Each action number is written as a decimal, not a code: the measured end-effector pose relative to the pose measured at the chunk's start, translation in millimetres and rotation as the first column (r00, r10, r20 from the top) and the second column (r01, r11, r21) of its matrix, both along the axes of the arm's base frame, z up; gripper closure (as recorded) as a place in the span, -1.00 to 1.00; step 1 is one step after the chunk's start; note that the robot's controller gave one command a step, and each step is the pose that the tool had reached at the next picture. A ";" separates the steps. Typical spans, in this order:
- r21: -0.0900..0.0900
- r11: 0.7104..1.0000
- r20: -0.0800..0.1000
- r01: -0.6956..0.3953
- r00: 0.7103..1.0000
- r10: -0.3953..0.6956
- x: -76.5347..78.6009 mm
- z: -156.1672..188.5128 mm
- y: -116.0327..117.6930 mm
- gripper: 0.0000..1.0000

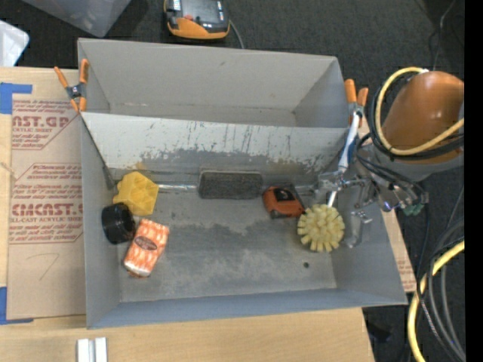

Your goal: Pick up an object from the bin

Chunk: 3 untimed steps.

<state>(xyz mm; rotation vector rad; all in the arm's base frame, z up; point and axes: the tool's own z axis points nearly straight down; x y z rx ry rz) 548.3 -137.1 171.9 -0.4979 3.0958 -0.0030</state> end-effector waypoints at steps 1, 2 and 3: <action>-0.001 0.951 0.003 -0.310 0.951 0.310 -8.2 2.1 15.5 -1.00; 0.001 0.997 0.002 -0.072 0.997 0.072 5.4 -13.8 10.8 -1.00; 0.000 0.988 0.005 -0.152 0.988 0.152 8.7 -18.2 9.2 -1.00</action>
Offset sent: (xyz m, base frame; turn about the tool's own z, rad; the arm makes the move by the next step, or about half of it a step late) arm 0.0150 0.0064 -0.0257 0.1463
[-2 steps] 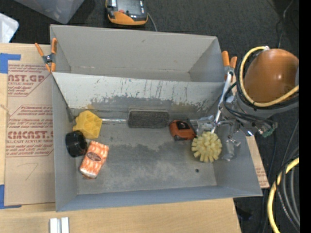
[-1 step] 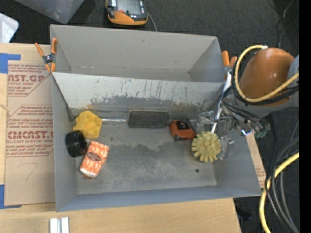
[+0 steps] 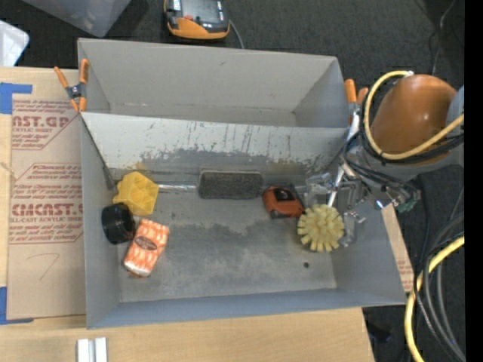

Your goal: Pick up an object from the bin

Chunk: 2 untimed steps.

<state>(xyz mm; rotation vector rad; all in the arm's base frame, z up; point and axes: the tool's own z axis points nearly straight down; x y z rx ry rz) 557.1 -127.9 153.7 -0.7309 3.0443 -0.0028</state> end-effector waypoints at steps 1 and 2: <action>0.002 0.998 0.001 0.058 0.998 -0.058 21.3 -17.1 -5.9 -1.00; 0.000 0.999 0.004 0.039 0.999 -0.039 18.7 -19.2 -13.2 -1.00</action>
Offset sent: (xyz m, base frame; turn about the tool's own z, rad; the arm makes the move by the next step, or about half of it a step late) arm 0.0154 -0.0189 -0.0176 -0.0729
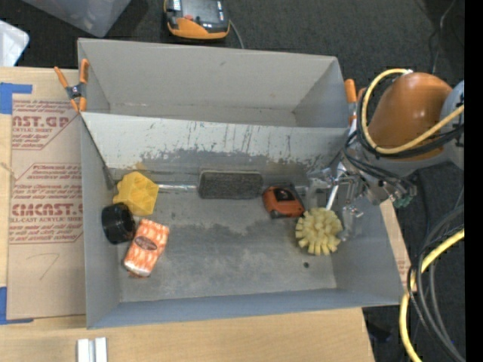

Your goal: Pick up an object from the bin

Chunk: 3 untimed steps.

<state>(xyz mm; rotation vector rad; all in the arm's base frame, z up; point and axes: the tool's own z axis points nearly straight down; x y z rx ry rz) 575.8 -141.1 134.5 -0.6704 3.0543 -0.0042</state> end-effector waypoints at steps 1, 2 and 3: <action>0.003 0.996 -0.005 -0.093 0.996 0.093 -53.4 -31.5 -6.1 -1.00; 0.003 0.954 0.005 -0.301 0.954 0.301 -61.6 -39.6 -5.1 -1.00; 0.004 0.998 0.001 -0.065 0.998 0.065 -35.5 -41.6 -7.7 1.00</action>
Offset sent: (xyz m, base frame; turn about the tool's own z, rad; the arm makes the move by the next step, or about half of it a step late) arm -0.0624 -0.0101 -0.0398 -0.3144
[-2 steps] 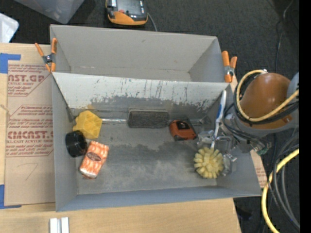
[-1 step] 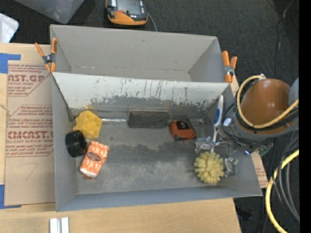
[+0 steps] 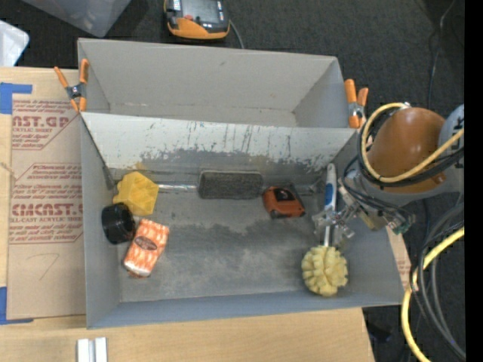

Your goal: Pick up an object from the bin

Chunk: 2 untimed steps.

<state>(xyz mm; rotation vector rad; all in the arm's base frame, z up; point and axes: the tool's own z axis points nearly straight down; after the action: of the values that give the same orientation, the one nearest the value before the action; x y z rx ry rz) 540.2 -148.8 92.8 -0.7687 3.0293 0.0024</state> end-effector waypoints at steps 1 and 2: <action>0.000 1.000 0.000 0.000 1.000 0.000 0.0 0.0 0.0 1.00; -0.004 0.965 0.005 -0.262 0.965 0.262 -11.5 -15.7 -3.1 1.00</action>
Offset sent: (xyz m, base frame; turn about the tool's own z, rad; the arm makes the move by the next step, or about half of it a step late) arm -0.0148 -0.0060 -0.0184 -0.3069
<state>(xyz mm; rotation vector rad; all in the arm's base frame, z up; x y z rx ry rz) 528.7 -151.9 77.1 -1.1613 2.8969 -0.0006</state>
